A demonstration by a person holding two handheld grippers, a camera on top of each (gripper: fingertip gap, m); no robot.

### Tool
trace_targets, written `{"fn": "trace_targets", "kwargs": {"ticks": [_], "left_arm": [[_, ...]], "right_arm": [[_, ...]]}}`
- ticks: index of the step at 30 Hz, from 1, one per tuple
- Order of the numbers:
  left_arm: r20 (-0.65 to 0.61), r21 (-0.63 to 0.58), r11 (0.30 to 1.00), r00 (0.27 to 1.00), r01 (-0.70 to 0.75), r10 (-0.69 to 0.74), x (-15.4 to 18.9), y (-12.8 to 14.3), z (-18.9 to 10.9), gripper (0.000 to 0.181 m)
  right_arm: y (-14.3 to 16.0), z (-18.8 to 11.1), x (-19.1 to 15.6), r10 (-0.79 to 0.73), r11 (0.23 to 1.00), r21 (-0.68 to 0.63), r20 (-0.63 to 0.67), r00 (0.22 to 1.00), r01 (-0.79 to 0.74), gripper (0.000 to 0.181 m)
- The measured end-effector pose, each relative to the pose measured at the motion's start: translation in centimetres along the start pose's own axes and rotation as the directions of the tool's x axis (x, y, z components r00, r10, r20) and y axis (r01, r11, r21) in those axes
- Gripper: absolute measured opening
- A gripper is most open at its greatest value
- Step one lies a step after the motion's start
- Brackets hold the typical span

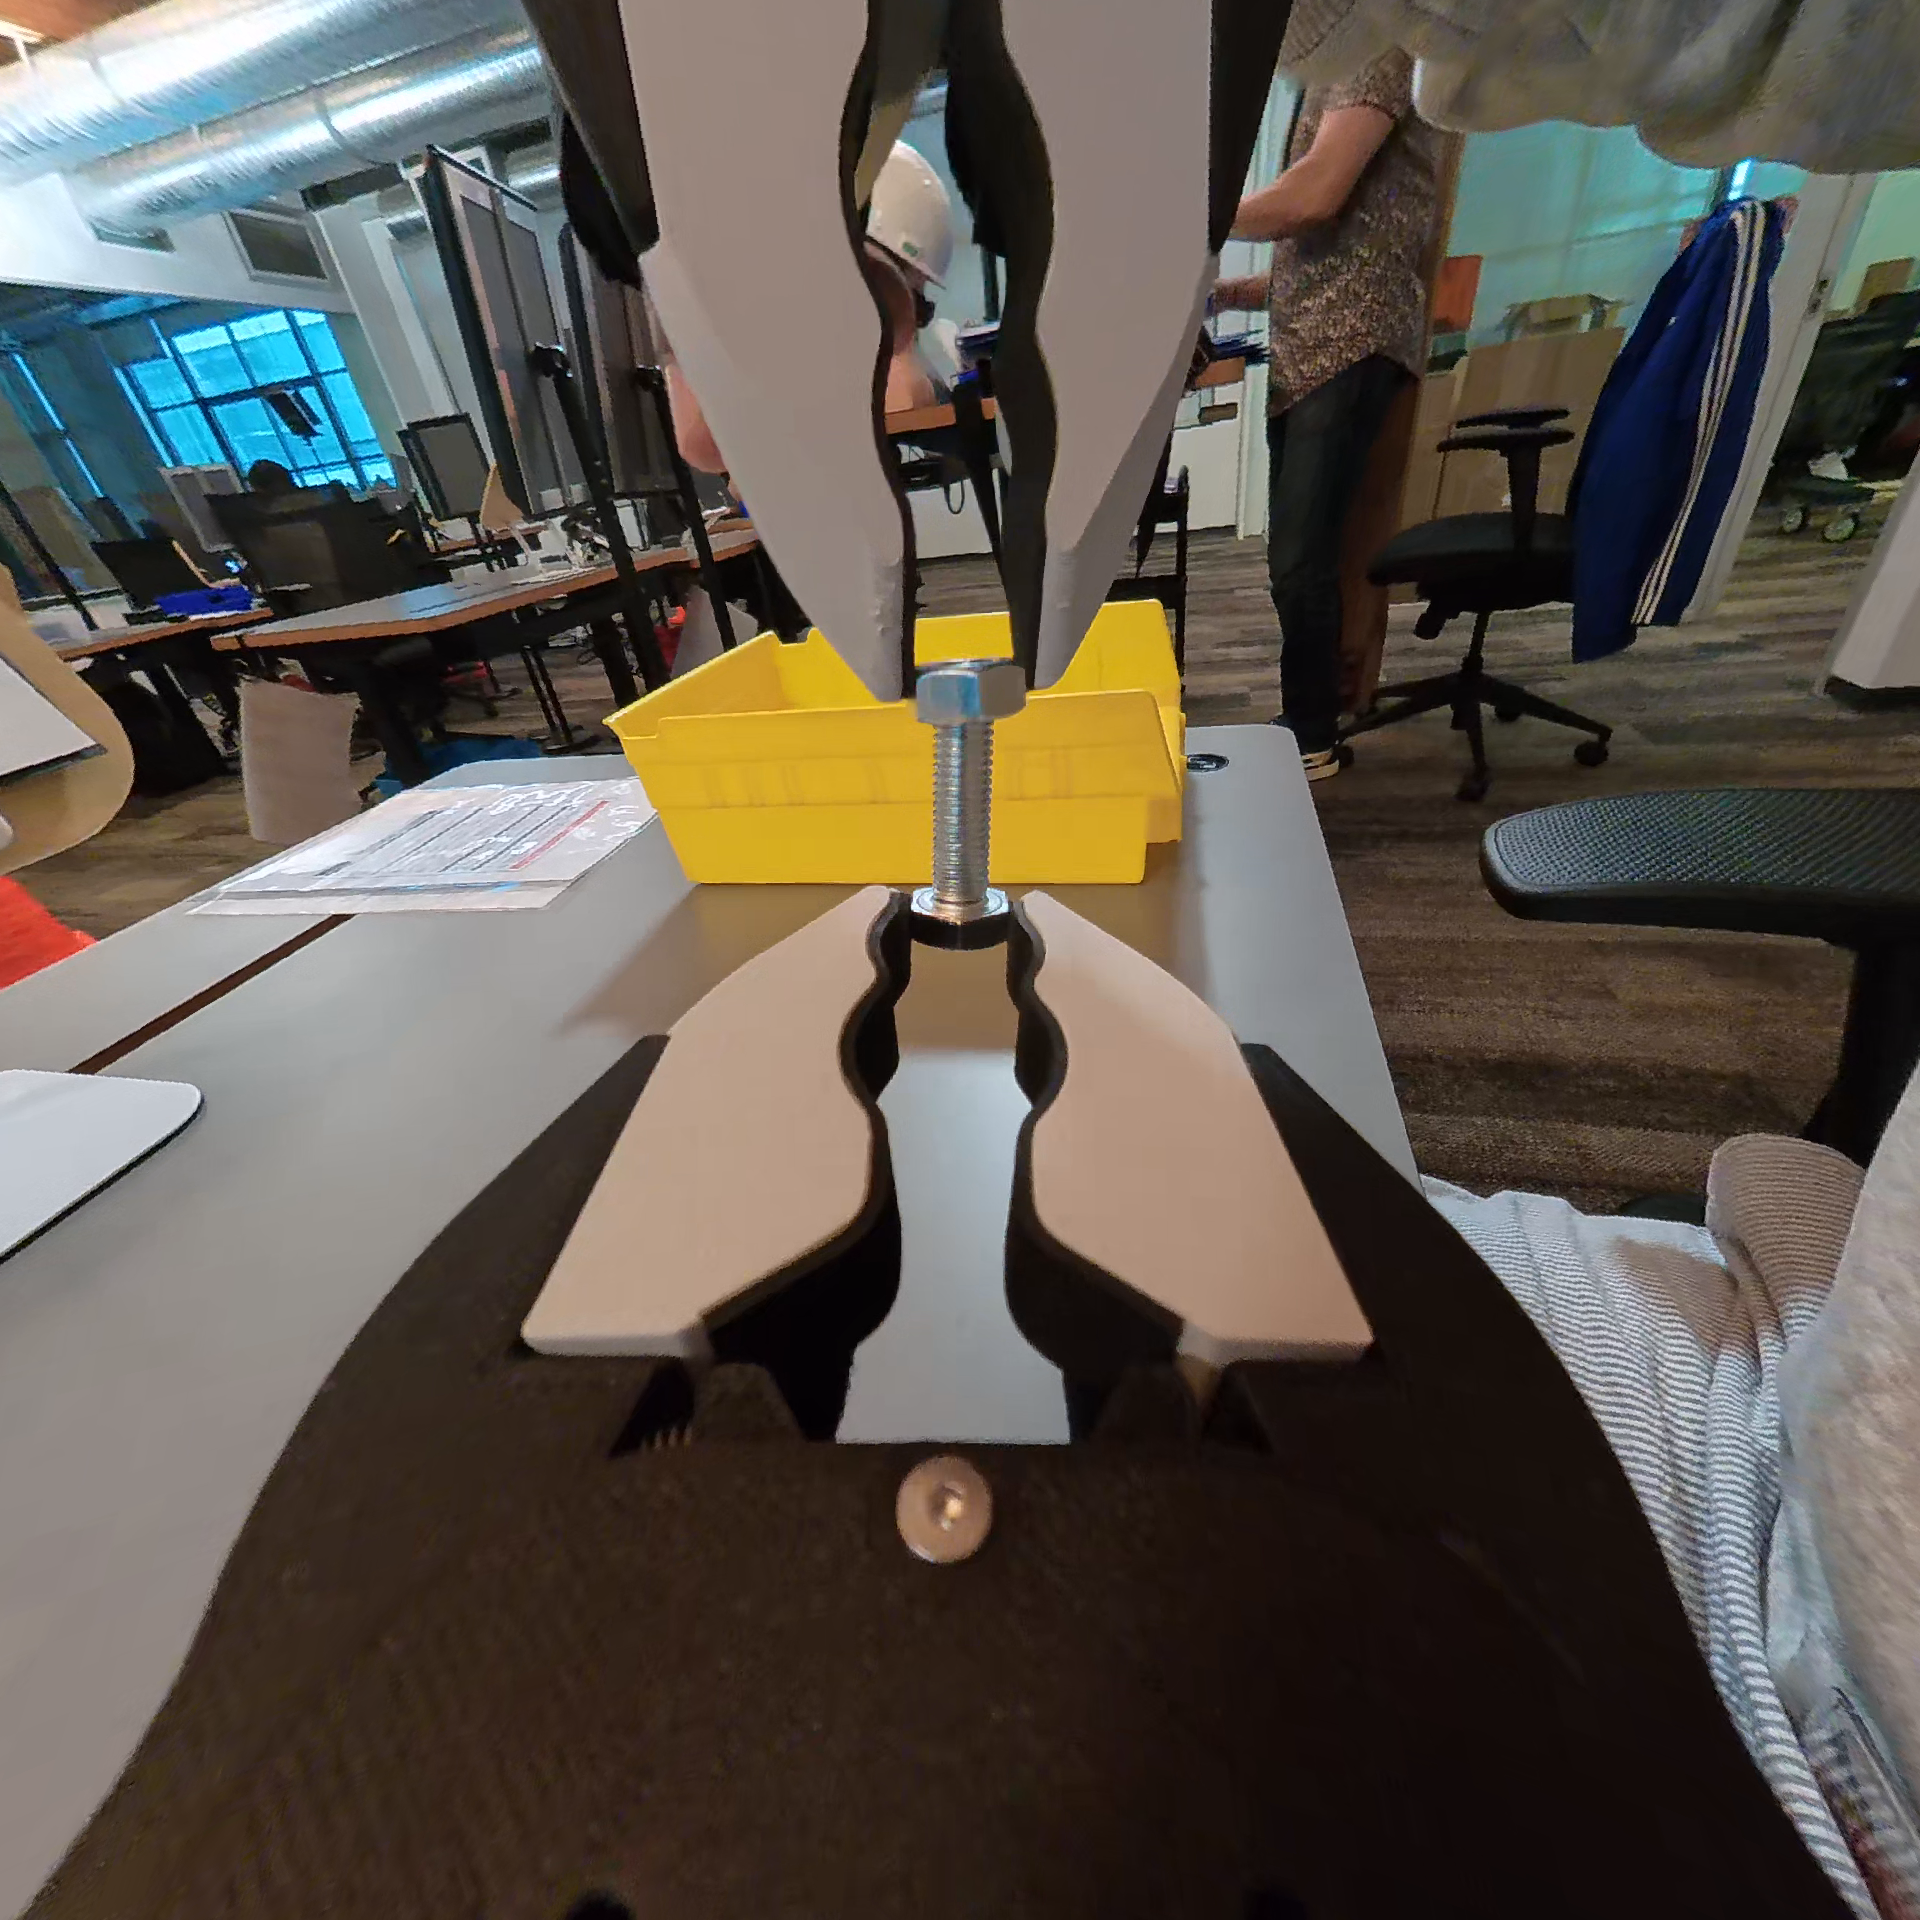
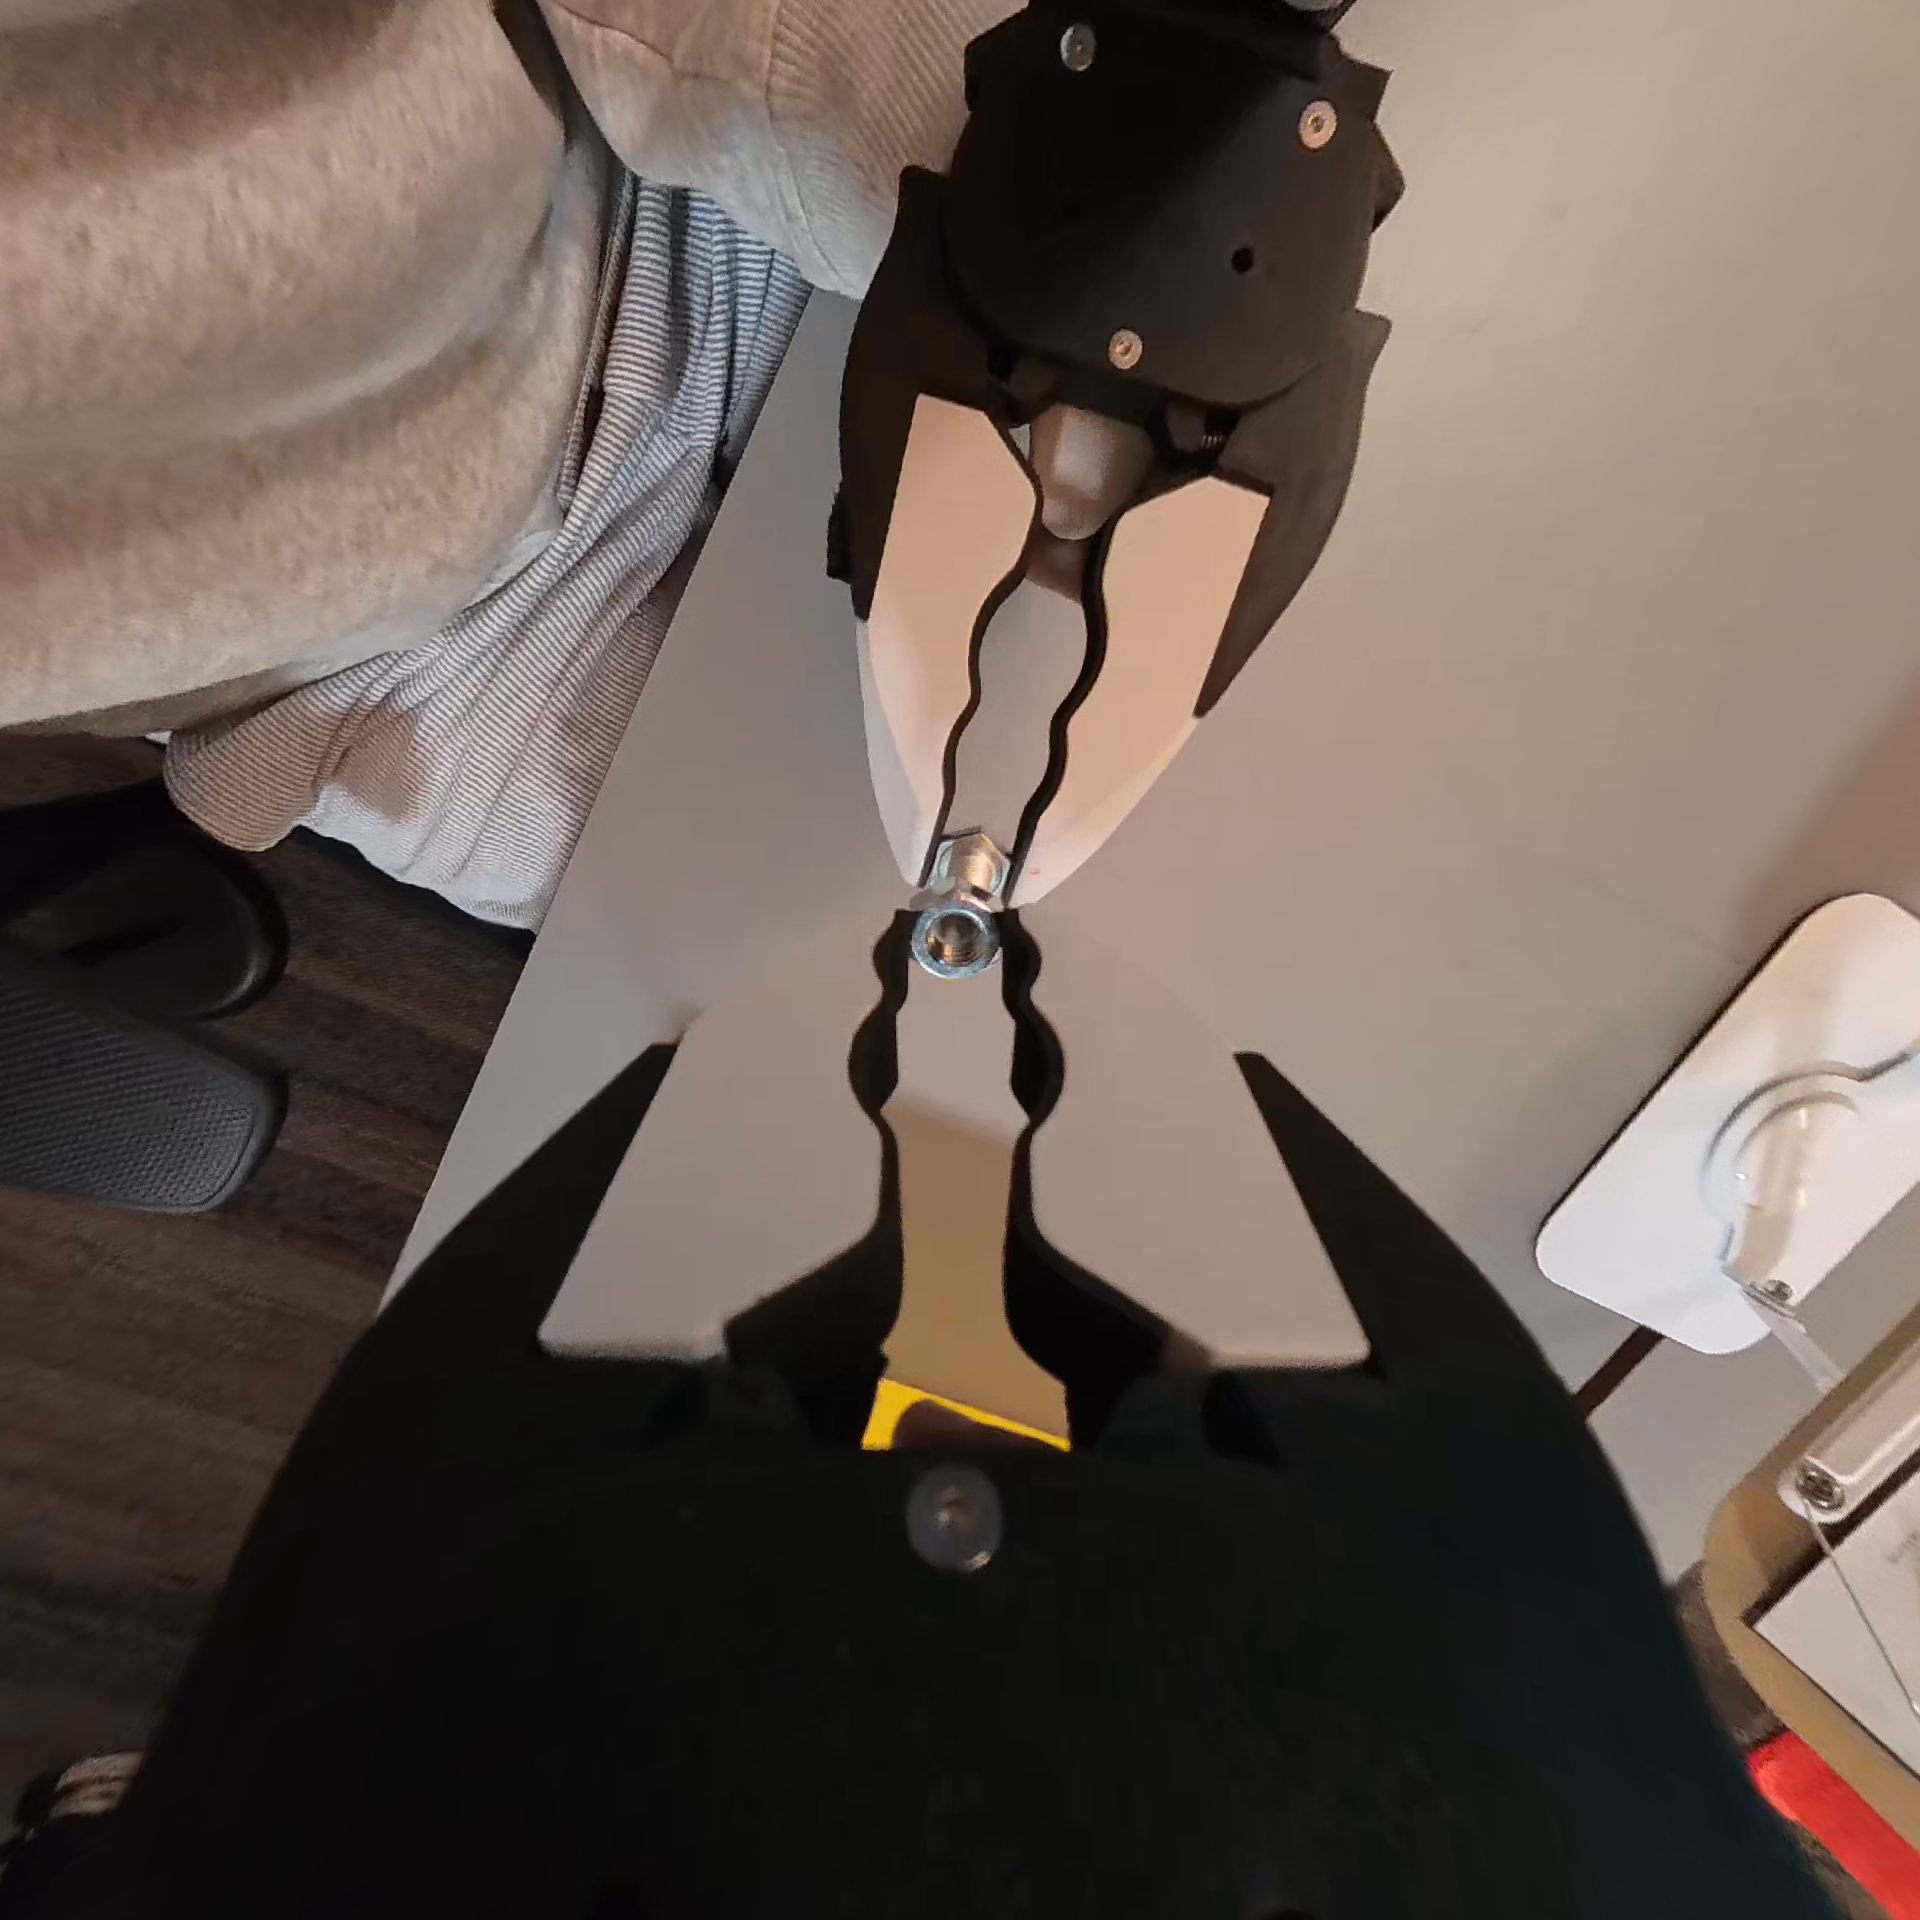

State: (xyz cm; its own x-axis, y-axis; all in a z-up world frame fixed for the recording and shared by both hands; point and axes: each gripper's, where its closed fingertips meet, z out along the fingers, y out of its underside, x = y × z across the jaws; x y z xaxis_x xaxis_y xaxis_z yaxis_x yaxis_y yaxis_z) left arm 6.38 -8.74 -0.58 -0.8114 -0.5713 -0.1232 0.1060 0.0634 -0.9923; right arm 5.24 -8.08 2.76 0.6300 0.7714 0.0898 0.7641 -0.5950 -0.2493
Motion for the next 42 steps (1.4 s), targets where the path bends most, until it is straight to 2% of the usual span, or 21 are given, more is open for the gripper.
{"fn": "trace_targets", "kwargs": {"ticks": [5, 13, 24, 30, 35, 42], "left_arm": [[0.005, -0.003, 1.000, 1.000, -0.003, 0.003, 0.0, 0.1, 0.1, 0.019], [0.029, 0.054, 0.997, 0.998, 0.050, -0.052, -0.8, -0.7, -0.4, 0.018], [0.065, 0.046, 0.997, 0.996, 0.055, -0.058, -1.4, -0.4, -0.5, 0.019], [0.064, 0.050, 0.997, 0.996, 0.059, -0.062, -1.4, -0.5, -0.5, 0.019], [0.065, 0.046, 0.997, 0.996, 0.058, -0.061, -1.4, -0.4, -0.5, 0.019], [0.067, 0.063, 0.996, 0.995, 0.067, -0.071, -1.6, -0.7, -0.7, 0.018]], "right_arm": [[0.1, 0.2, 0.0, -0.002, 1.000, -0.013, 0.017, 1.000, 0.002, 0.017], [-0.3, -0.4, 1.0, 0.068, 0.998, 0.019, -0.038, 0.997, -0.067, 0.017], [-0.1, -0.2, 1.8, 0.334, 0.942, 0.038, -0.001, 0.942, -0.334, 0.017], [0.1, 0.0, 1.9, 0.306, 0.952, 0.030, -0.039, 0.951, -0.304, 0.026], [-0.9, -0.5, 1.8, 0.274, 0.960, 0.075, -0.036, 0.961, -0.270, 0.026], [-0.6, -0.2, 1.6, 0.267, 0.963, 0.056, -0.040, 0.963, -0.265, 0.027]]}}
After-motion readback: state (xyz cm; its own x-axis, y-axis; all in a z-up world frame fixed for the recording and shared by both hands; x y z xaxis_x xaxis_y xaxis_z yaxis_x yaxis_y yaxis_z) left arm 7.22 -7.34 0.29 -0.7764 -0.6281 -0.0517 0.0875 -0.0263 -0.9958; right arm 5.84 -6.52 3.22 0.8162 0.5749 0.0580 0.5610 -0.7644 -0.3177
